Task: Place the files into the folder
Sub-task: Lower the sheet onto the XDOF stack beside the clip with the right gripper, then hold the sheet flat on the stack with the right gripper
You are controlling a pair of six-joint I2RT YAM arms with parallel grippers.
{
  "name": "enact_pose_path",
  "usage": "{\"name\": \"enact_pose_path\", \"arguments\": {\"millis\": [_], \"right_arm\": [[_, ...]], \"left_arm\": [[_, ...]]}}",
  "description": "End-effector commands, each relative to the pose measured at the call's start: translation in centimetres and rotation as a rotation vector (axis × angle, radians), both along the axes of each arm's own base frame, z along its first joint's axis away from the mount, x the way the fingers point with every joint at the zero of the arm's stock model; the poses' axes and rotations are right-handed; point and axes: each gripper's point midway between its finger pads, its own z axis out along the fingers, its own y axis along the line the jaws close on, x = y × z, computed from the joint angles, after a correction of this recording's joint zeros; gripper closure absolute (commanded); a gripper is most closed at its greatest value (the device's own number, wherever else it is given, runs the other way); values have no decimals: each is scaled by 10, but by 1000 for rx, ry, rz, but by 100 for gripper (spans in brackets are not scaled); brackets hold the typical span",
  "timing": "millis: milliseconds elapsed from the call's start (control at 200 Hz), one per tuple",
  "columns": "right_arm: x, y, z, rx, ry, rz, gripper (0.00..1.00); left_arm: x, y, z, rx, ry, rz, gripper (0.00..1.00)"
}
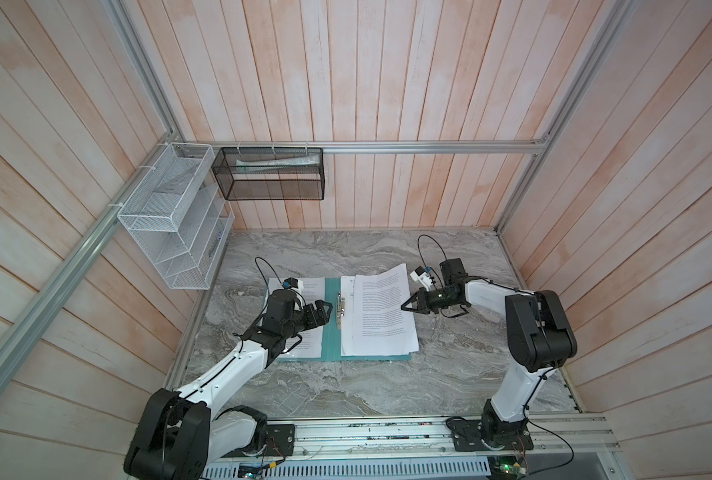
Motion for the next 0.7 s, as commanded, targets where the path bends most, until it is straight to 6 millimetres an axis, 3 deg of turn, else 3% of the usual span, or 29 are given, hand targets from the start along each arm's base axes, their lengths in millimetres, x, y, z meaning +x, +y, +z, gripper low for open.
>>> {"name": "enact_pose_path", "arguments": {"millis": [0, 695], "right_arm": [[7, 9, -3, 3, -5, 4, 100], [14, 27, -7, -5, -18, 59, 100]], "left_arm": [[-1, 1, 1, 0, -14, -6, 7], [-1, 3, 0, 3, -11, 4, 7]]}}
